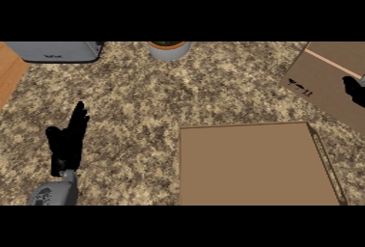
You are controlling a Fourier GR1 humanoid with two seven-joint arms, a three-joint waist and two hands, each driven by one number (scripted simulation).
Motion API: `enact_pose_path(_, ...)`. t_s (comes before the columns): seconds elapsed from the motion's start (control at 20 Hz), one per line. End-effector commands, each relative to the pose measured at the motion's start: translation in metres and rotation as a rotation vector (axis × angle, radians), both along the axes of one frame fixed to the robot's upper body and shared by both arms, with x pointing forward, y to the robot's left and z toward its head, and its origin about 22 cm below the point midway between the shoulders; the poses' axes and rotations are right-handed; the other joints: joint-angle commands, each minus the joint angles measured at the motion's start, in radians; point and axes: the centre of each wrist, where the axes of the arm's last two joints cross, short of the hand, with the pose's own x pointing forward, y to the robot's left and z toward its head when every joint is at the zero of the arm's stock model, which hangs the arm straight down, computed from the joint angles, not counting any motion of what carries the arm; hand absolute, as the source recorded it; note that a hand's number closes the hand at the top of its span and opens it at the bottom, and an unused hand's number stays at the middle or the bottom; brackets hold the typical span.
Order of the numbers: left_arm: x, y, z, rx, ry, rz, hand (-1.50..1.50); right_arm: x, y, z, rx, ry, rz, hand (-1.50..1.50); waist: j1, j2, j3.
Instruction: Pick the cupcake from the tray and place it in the cardboard box
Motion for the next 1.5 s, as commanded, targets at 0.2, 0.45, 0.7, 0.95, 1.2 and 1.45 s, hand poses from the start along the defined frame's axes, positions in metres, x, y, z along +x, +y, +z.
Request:
enact_pose_path(0.2, -0.013, -0.004, 0.000, -0.011, 0.011, -0.030, 0.00, 0.045, -0.082, -0.004, 0.095, -0.053, -0.007, 1.50, 0.015, 0.004, 0.001)
enact_pose_path(0.45, -0.003, -0.008, -0.003, 0.008, -0.011, -0.017, 0.00, 0.084, -0.087, -0.052, 0.047, -0.007, -0.016, 1.50, 0.021, 0.008, 0.001)
enact_pose_path(0.7, 0.006, -0.006, 0.002, 0.010, -0.025, -0.043, 0.00, 0.085, -0.118, -0.091, -0.041, 0.038, -0.067, 1.50, 0.031, 0.016, 0.002)
enact_pose_path(0.95, -0.004, -0.008, -0.004, -0.006, -0.019, -0.061, 0.00, 0.093, -0.129, -0.112, 0.161, 0.057, -0.140, -1.50, 0.051, 0.022, 0.003)
enact_pose_path(1.2, 0.005, -0.016, 0.006, 0.000, -0.028, -0.067, 0.00, 0.083, -0.152, -0.114, 0.341, 0.003, -0.052, -1.50, 0.048, 0.021, 0.005)
enact_pose_path(1.45, 0.004, -0.016, 0.004, -0.007, -0.030, -0.043, 0.00, 0.082, -0.157, -0.111, 0.472, -0.164, 0.080, -1.50, 0.041, 0.018, 0.006)
